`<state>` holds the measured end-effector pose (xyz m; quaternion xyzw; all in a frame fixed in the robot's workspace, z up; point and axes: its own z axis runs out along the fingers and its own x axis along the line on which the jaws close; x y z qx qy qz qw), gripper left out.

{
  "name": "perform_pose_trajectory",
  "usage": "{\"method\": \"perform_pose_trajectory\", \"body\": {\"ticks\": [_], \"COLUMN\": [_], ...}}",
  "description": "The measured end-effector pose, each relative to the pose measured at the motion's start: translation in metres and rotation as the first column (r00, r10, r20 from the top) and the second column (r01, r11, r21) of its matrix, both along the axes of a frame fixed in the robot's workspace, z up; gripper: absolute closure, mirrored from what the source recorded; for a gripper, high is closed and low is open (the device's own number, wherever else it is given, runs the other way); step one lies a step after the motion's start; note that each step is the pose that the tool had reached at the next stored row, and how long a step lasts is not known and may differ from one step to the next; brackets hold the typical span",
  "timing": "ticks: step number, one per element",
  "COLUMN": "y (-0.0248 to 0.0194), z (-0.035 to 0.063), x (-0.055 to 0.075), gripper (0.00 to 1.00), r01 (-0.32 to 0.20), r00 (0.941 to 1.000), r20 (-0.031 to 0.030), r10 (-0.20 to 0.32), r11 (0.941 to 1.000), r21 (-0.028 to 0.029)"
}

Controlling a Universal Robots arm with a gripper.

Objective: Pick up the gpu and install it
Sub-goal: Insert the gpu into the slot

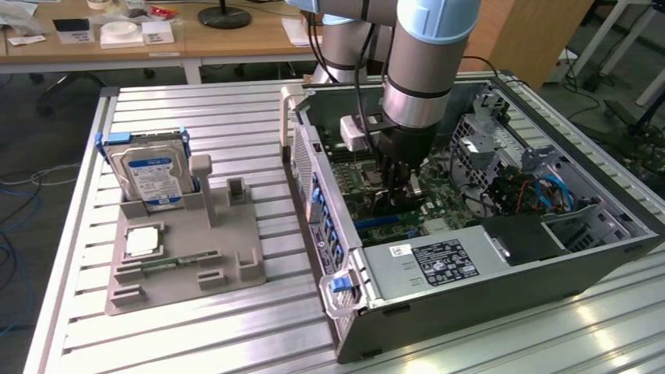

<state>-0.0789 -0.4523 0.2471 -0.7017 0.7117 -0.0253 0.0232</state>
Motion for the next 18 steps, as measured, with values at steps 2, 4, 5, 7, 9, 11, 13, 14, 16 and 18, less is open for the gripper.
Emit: {"method": "perform_pose_trajectory", "body": {"ticks": [2, 4, 5, 7, 9, 11, 13, 14, 16, 18], "y": [0.0, 0.0, 0.0, 0.0, -0.0001, 0.0, 0.0, 0.0, -0.0001, 0.0], "z": [0.0, -0.0002, -0.0008, -0.0023, -0.0031, -0.0033, -0.0035, -0.0036, -0.0041, -0.0043], "x": [-0.0001, -0.0002, -0.0002, -0.0002, -0.0002, -0.001, -0.0016, -0.0017, -0.0017, -0.002], "gripper": [0.72, 0.72, 0.72, 0.72, 0.72, 0.72, 0.72, 0.72, 0.72, 0.72], "r01": [0.0, 0.0, 0.0, 0.0, 0.0, 0.0, 0.0, 0.0, 0.0, 0.0], "r00": [1.0, 1.0, 1.0, 1.0, 1.0, 1.0, 1.0, 1.0, 1.0, 1.0], "r20": [0.0, 0.0001, 0.0001, 0.0, -0.0001, 0.0, 0.0001, 0.0, 0.0, -0.0001], "r10": [0.0, 0.0, 0.0, 0.0, 0.0, 0.0, 0.0, 0.0, 0.0, 0.0], "r11": [1.0, 1.0, 1.0, 1.0, 1.0, 1.0, 1.0, 1.0, 1.0, 1.0], "r21": [0.0, 0.0, 0.0002, 0.0001, -0.0001, -0.0001, 0.0001, 0.0, -0.0001, -0.0002]}}
